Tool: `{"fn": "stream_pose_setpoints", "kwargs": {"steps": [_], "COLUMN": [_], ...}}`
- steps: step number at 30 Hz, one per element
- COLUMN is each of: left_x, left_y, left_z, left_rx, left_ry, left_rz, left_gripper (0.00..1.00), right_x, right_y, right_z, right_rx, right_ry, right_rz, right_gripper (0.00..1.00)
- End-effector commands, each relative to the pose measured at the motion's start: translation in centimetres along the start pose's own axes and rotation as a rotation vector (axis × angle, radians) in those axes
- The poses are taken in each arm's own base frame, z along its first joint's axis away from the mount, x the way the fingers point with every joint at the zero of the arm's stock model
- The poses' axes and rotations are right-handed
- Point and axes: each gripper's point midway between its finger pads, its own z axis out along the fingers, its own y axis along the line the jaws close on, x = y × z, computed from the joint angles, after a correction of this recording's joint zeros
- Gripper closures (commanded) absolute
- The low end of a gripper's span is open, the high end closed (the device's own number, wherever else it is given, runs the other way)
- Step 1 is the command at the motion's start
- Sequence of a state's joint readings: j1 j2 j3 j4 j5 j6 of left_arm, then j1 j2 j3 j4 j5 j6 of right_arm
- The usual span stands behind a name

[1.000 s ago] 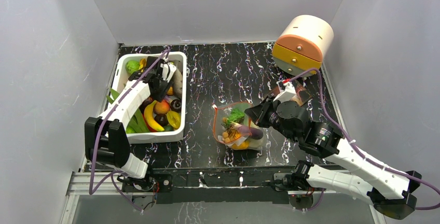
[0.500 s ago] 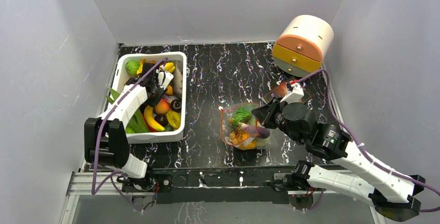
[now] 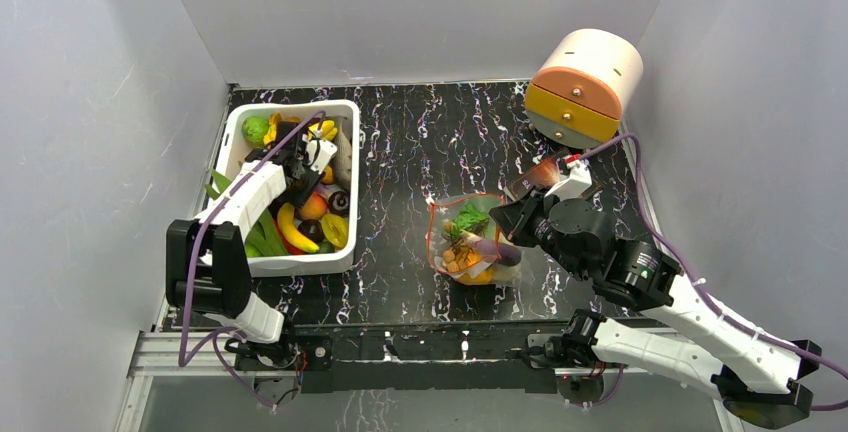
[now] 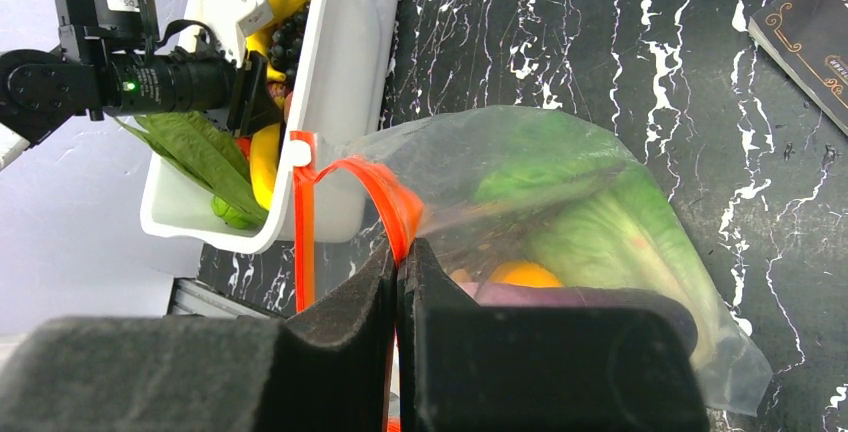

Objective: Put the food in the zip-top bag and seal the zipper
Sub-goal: Pick up the fake fruit from the bin.

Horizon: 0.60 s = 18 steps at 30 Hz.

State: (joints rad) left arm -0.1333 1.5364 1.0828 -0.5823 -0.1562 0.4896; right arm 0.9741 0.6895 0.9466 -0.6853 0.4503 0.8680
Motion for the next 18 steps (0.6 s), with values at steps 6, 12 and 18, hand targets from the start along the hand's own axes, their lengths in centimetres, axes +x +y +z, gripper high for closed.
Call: {"fn": "stream_pose_setpoints", "kwargs": {"steps": [6, 12, 18], "left_x": [0.2, -0.4, -2.0], "left_y": [-0.4, -0.2, 0.1], "left_z": [1.0, 0.5, -0.7], "left_rx": [0.022, 0.023, 0.017], "left_ry": [0.022, 0.000, -0.062], "left_rz": [-0.002, -0.010, -0.074], "left_gripper": [0.68, 0.78, 0.93], "right_x": [-3.5, -3.4, -3.0], "right_y": [2.0, 1.9, 2.0], "right_z": [-1.2, -1.1, -0.7], "right_rx": [-0.072, -0.074, -0.069], "right_ry": [-0.116, -0.119, -0.106], "right_rz": [0.060, 0.069, 0.072], "right_gripper": [1.00, 1.00, 1.00]}}
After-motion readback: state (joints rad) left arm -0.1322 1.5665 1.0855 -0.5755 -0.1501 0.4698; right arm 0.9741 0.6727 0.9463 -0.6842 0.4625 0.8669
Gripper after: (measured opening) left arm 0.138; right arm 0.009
